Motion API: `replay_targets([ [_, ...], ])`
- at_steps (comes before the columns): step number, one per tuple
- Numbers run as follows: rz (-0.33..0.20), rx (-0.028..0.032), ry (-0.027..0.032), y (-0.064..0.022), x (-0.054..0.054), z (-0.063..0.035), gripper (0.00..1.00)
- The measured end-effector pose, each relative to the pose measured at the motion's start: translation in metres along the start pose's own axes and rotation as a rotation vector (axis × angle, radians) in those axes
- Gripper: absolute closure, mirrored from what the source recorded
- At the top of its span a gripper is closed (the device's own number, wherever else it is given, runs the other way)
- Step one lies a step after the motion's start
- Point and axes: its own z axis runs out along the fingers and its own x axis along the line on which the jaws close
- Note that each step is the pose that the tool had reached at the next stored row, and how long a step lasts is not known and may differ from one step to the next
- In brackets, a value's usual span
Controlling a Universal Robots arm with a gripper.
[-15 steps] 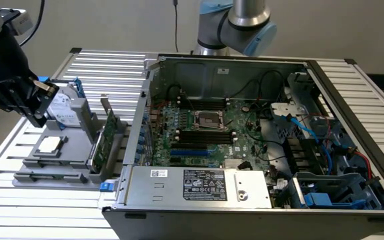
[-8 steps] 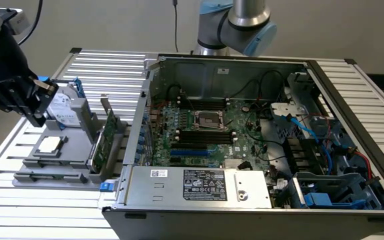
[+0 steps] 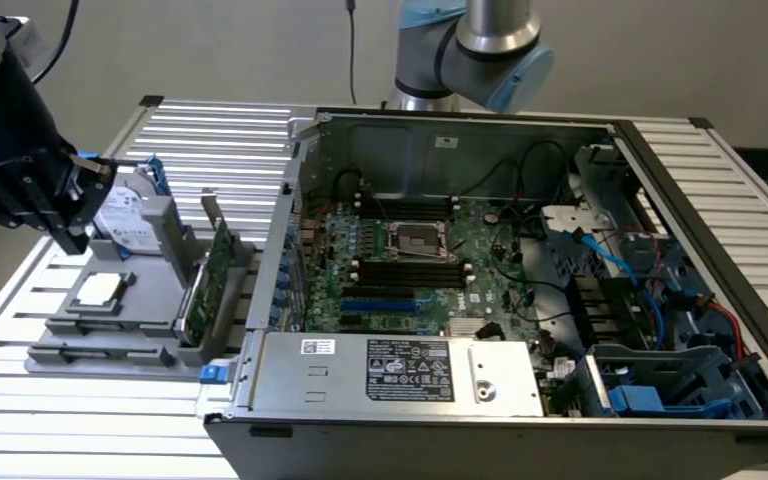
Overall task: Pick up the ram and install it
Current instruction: 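Pick up the ram and move it above insertion slot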
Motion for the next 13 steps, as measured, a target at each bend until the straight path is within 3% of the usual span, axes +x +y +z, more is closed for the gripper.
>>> replay_targets([
  [13,-0.236,0.0078,0.0165,-0.0002,-0.0001,0.0021,0.89],
])
